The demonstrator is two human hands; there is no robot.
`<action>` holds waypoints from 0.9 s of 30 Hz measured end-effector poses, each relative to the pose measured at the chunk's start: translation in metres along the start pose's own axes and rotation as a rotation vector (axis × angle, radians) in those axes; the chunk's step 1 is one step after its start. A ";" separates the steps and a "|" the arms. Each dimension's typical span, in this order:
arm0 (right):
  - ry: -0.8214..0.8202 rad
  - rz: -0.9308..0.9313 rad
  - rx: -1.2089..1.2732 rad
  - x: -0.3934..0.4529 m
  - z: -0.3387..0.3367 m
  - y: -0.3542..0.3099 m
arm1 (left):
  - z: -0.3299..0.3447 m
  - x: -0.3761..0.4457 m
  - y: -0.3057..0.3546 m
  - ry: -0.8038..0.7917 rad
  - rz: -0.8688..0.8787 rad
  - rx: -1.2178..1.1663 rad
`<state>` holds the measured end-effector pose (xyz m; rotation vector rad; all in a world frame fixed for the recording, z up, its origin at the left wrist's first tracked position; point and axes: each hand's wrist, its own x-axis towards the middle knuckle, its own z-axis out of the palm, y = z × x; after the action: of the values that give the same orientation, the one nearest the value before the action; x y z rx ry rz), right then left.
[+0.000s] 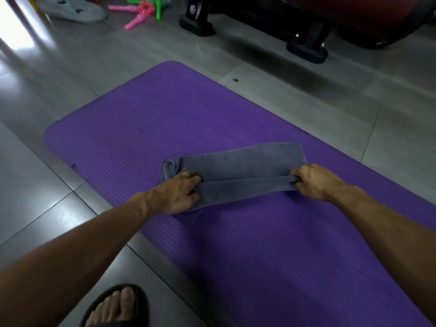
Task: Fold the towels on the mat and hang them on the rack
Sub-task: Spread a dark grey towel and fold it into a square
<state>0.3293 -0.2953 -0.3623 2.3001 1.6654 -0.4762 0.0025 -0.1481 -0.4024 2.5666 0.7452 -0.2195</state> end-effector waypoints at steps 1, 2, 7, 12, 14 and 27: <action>0.019 0.005 0.012 0.006 -0.001 0.000 | -0.003 0.004 -0.004 0.001 -0.045 -0.011; 0.053 0.011 0.028 0.013 -0.002 0.000 | -0.005 0.008 -0.008 0.017 -0.098 -0.042; 0.171 0.137 -0.013 0.043 -0.015 0.000 | -0.016 0.020 -0.032 0.103 -0.219 -0.036; 0.267 0.170 -0.094 0.081 -0.017 0.000 | -0.034 0.046 -0.046 0.176 -0.280 0.159; 0.260 0.173 -0.103 0.096 -0.016 -0.004 | -0.035 0.055 -0.047 0.184 -0.330 0.325; 0.243 0.317 -0.071 0.112 0.007 -0.008 | -0.024 0.077 -0.043 0.416 -0.082 0.534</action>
<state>0.3531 -0.1986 -0.4144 2.5861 1.3453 -0.0721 0.0452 -0.0688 -0.4189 3.1411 1.0595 0.1156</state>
